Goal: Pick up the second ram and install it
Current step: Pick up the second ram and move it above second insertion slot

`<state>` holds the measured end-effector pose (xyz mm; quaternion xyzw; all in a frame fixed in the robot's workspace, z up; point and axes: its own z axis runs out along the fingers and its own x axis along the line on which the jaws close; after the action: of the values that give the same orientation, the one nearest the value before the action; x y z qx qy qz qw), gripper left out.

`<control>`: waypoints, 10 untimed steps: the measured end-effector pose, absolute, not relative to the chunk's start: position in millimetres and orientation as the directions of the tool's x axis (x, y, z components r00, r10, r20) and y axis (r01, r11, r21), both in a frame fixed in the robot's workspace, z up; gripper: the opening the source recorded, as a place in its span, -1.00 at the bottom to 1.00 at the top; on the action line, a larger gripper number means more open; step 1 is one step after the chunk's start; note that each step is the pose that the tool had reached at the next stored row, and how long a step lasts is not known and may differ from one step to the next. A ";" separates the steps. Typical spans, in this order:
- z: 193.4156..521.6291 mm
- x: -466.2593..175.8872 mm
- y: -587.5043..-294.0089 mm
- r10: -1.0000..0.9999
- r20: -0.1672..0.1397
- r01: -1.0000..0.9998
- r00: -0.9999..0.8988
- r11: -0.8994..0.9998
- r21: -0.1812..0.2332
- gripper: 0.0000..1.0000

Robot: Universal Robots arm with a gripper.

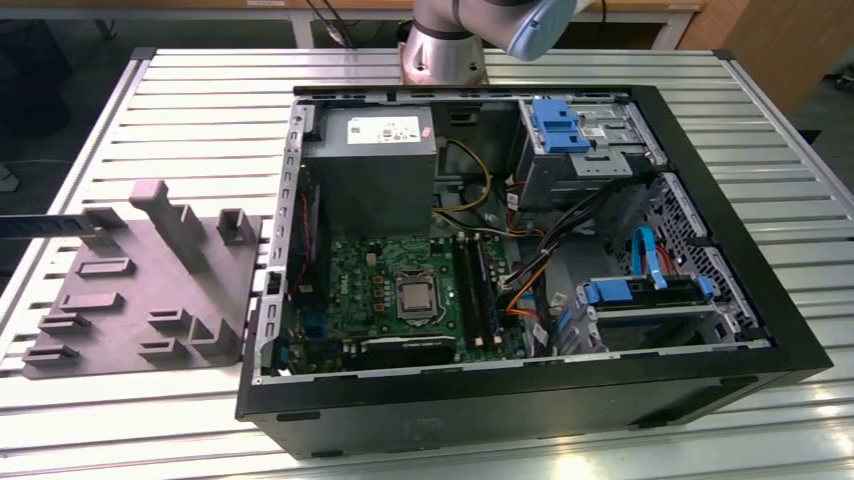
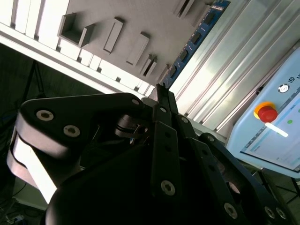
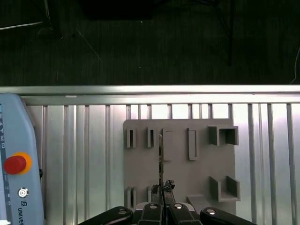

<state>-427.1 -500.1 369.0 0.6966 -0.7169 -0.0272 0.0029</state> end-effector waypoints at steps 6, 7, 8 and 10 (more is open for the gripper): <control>372.5 -427.1 -500.1 -0.999 -0.035 -0.999 -0.029 0.028 0.043 -0.76; 373.2 -427.1 -500.1 -0.999 -0.035 -0.999 -0.029 0.028 0.043 -0.76; 373.8 -427.1 -500.1 -0.999 -0.035 -0.999 -0.029 0.028 0.043 -0.76; 374.9 -427.1 -500.1 -0.999 -0.036 -0.999 -0.029 0.028 0.043 -0.76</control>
<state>-427.1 -500.1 374.9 0.6966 -0.7169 -0.0278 0.0022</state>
